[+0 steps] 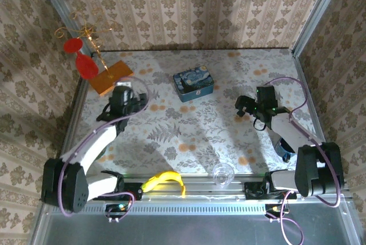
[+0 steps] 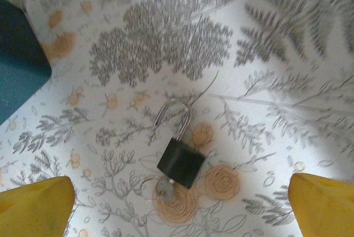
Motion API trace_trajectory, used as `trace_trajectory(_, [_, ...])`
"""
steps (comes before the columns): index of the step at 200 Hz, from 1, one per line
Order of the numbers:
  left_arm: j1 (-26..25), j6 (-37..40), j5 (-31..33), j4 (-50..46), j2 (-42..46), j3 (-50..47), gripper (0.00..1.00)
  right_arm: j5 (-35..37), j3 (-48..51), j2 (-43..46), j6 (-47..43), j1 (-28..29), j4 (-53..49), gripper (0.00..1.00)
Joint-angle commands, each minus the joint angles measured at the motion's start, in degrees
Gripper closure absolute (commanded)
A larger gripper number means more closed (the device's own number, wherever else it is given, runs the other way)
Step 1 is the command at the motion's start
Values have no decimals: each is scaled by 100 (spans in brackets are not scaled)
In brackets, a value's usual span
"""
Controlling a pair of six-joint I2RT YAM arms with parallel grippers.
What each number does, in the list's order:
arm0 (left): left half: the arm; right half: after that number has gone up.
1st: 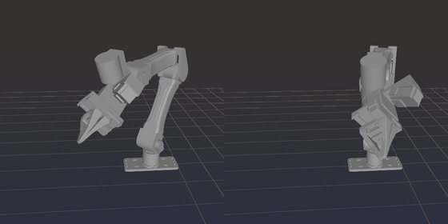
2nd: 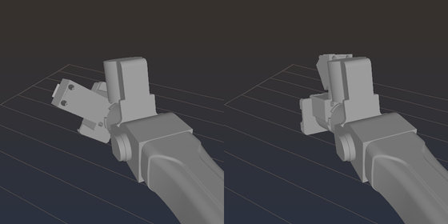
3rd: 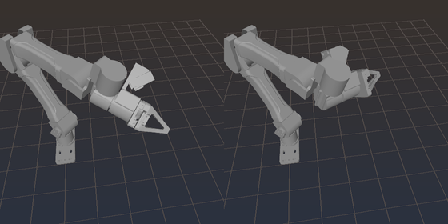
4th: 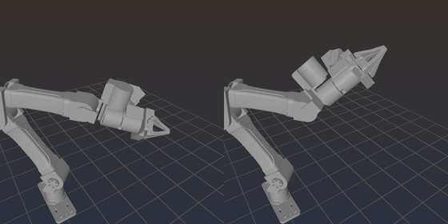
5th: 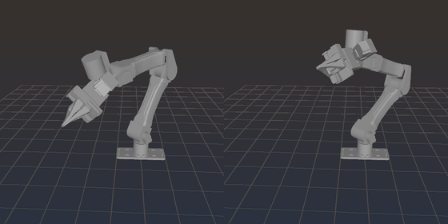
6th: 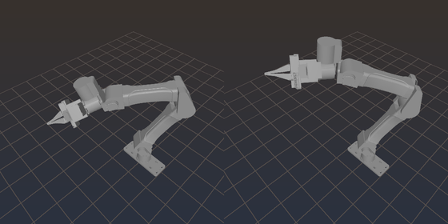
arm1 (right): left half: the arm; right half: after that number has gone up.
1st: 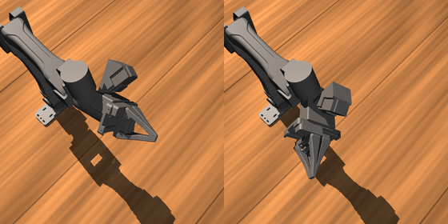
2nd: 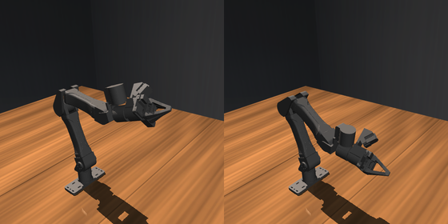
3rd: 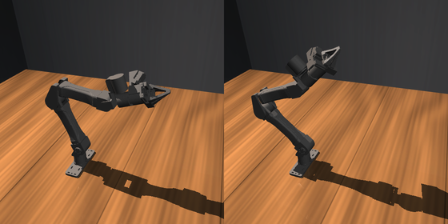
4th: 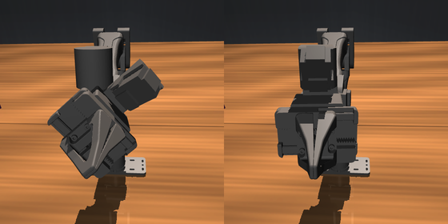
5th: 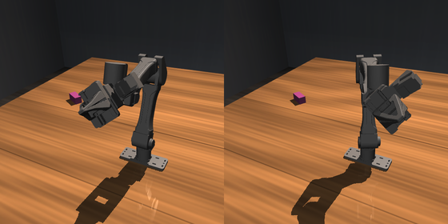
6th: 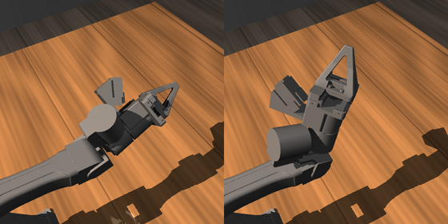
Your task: Unlock the padlock with the key
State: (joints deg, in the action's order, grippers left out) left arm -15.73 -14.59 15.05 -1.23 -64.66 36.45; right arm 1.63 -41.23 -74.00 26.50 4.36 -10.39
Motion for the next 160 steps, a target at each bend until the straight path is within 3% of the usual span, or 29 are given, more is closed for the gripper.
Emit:
trace_trajectory(1, [537, 613, 144, 1544, 621, -915, 0, 678, 180, 201, -621, -14, 444, 0])
trace_trajectory(39, [1195, 1147, -243, 3442, 764, -1923, 0, 1137, 540, 374, -1508, 47, 1597, 0])
trace_trajectory(71, [1519, 1264, -733, 4332, -146, -2034, 0, 1321, 1415, 465, -2296, 48, 3384, 0])
trace_trajectory(125, [1629, 1559, -1235, 6075, -1777, -2047, 0, 1063, 1906, -57, -2596, -10, 4779, 0])
trace_trajectory(150, [1781, 1553, -1763, 6548, -2573, -1878, 0, 670, 1983, -482, -2562, -151, 5553, 0])
trace_trajectory(160, [1818, 1547, -2032, 5836, -2385, -1707, 0, 562, 2013, -874, -2528, -196, 5946, 0])
